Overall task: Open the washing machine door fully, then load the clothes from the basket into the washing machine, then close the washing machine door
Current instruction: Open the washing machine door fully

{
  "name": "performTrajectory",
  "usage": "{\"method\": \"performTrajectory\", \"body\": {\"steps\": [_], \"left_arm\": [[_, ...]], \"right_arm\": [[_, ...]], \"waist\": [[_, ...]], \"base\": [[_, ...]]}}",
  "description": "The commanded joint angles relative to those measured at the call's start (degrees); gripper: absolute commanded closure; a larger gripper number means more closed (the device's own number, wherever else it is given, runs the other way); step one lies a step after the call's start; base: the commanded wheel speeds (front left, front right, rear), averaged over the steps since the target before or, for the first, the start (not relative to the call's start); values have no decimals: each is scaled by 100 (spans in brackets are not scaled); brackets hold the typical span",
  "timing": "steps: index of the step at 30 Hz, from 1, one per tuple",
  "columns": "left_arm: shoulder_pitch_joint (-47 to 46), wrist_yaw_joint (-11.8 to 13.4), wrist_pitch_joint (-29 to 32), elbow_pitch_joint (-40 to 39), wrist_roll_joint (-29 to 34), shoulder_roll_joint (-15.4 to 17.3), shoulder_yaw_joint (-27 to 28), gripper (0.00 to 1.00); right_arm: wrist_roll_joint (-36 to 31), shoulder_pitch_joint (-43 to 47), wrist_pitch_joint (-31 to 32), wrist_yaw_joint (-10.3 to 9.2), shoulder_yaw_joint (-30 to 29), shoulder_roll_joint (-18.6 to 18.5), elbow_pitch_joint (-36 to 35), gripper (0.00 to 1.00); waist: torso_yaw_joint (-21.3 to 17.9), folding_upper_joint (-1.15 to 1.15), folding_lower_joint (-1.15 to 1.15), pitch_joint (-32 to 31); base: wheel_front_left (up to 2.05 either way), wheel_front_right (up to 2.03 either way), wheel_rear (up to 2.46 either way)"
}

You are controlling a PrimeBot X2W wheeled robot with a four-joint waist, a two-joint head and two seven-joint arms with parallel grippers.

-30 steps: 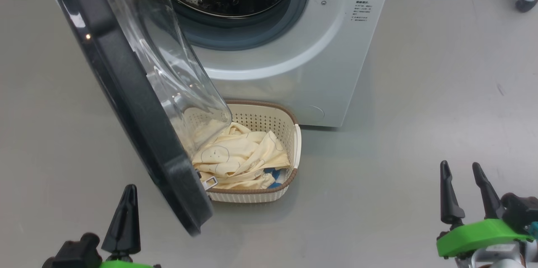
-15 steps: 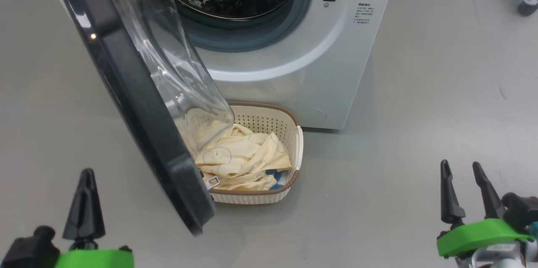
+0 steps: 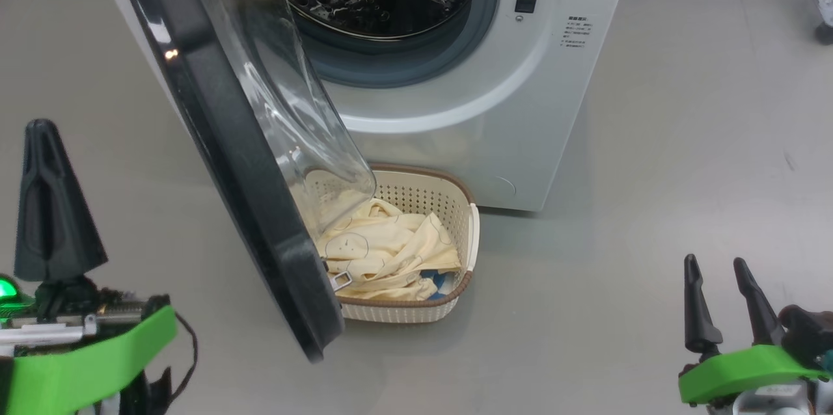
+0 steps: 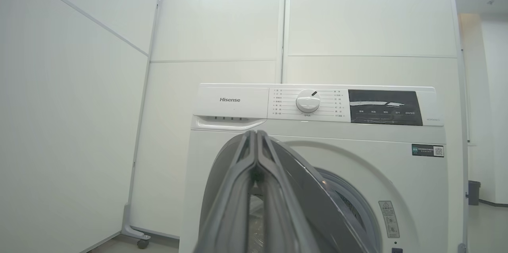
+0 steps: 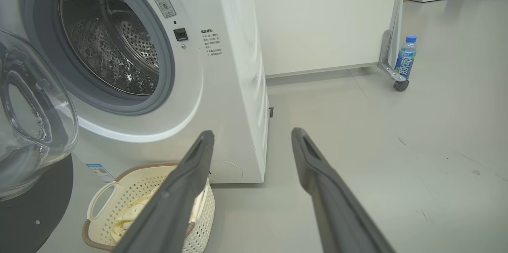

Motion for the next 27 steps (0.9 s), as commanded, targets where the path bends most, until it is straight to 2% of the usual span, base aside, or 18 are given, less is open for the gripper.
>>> {"method": "performTrajectory", "body": {"steps": [1, 6, 13, 20, 27], "left_arm": [[-313, 3, -29, -379, 79, 72, -32, 100], [-484, 3, 3, -717, 60, -6, -1207, 100], [-397, 40, 448, -817, -277, -81, -2808, 100], [-148, 198, 705, -96, -633, -94, -3500, 100], [181, 459, 830, 728, -688, -96, -3665, 100]], "right_arm": [[58, -62, -55, 9, 66, -64, -208, 0], [75, 1, -55, 9, 59, -64, -213, 0], [91, 0, -55, 9, 65, -64, -219, 0], [96, -33, -55, 9, 91, -64, -196, 0], [130, -41, -55, 9, 129, -64, -178, 0]], "waist": [[56, 0, 0, -31], [196, 0, 0, -78], [316, 0, 0, -80], [359, 0, 0, -48], [376, 0, 0, 1]], "base": [[0, 0, 0], [0, 0, 0], [0, 0, 0], [0, 0, 0], [0, 0, 0]]}}
